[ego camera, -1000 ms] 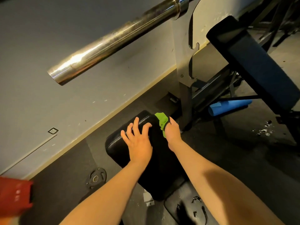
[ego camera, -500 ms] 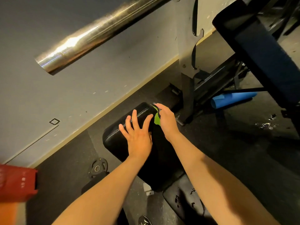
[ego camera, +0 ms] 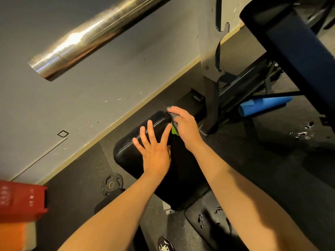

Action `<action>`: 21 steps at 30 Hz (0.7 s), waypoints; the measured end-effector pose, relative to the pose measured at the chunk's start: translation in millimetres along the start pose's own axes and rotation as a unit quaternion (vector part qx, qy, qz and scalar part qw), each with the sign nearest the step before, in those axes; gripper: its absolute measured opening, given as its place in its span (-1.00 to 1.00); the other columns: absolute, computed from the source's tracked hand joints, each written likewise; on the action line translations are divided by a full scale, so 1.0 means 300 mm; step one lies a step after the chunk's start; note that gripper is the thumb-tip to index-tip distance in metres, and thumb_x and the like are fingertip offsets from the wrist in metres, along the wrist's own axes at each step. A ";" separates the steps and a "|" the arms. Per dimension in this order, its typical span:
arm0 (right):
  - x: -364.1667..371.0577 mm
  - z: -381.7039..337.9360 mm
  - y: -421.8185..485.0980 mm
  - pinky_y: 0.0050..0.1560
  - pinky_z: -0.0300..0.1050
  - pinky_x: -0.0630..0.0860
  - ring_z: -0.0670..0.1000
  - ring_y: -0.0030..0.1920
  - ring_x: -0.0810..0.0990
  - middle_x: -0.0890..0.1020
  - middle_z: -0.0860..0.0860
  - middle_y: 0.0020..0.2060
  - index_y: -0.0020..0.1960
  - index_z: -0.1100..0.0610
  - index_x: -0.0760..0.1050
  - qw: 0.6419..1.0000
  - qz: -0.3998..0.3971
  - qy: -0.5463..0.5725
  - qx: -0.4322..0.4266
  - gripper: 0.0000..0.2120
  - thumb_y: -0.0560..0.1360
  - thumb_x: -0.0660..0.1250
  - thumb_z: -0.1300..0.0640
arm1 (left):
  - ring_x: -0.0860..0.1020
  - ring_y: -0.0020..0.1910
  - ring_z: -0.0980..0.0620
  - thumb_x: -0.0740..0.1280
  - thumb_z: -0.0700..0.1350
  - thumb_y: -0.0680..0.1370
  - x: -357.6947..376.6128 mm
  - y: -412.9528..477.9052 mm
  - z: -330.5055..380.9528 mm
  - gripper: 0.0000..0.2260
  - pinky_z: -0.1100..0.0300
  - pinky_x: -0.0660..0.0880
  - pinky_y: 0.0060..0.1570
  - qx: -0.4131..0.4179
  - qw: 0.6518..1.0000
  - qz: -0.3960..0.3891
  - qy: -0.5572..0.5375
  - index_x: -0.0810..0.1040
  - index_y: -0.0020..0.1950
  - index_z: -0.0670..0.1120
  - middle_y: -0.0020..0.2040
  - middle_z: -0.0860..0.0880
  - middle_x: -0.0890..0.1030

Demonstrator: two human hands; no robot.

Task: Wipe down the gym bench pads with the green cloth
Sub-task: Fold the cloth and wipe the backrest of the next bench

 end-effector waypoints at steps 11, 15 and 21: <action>-0.057 0.264 -0.077 0.26 -0.18 0.34 -0.09 0.35 0.42 0.49 -0.09 0.32 0.35 -0.12 0.49 0.992 0.047 0.000 0.117 -0.65 0.67 0.07 0.09 | -0.42 0.53 -0.27 0.35 0.01 0.61 0.014 -0.004 -0.005 -0.22 -0.26 -0.53 0.34 -0.001 1.000 -0.014 -0.005 -0.13 0.62 0.23 0.60 -0.16 -0.33; -0.079 0.246 -0.106 0.39 -0.13 0.34 -0.07 0.40 0.40 0.48 -0.06 0.36 0.37 -0.06 0.49 0.992 0.067 -0.029 0.099 -0.63 0.67 0.06 0.17 | -0.43 0.53 -0.28 0.37 -0.01 0.59 0.016 -0.011 0.006 -0.19 -0.27 -0.51 0.35 0.005 1.000 -0.006 0.002 -0.14 0.63 0.20 0.60 -0.19 -0.34; -0.032 0.054 -0.050 0.30 -0.44 0.30 -0.31 0.32 0.38 0.46 -0.25 0.31 0.36 -0.07 0.50 0.998 0.016 -0.040 -0.054 -0.62 0.67 0.09 0.22 | -0.29 0.59 -0.24 0.39 -0.15 0.56 0.068 -0.071 0.050 -0.20 -0.30 -0.35 0.44 0.068 0.997 0.029 0.032 -0.03 0.66 -0.03 0.63 -0.23 -0.19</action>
Point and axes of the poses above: each hand's wrist, its own y-axis towards the middle knuckle, its own x-axis out of the palm, z = x × y, the point moved 7 cm from there along y, towards the middle knuckle
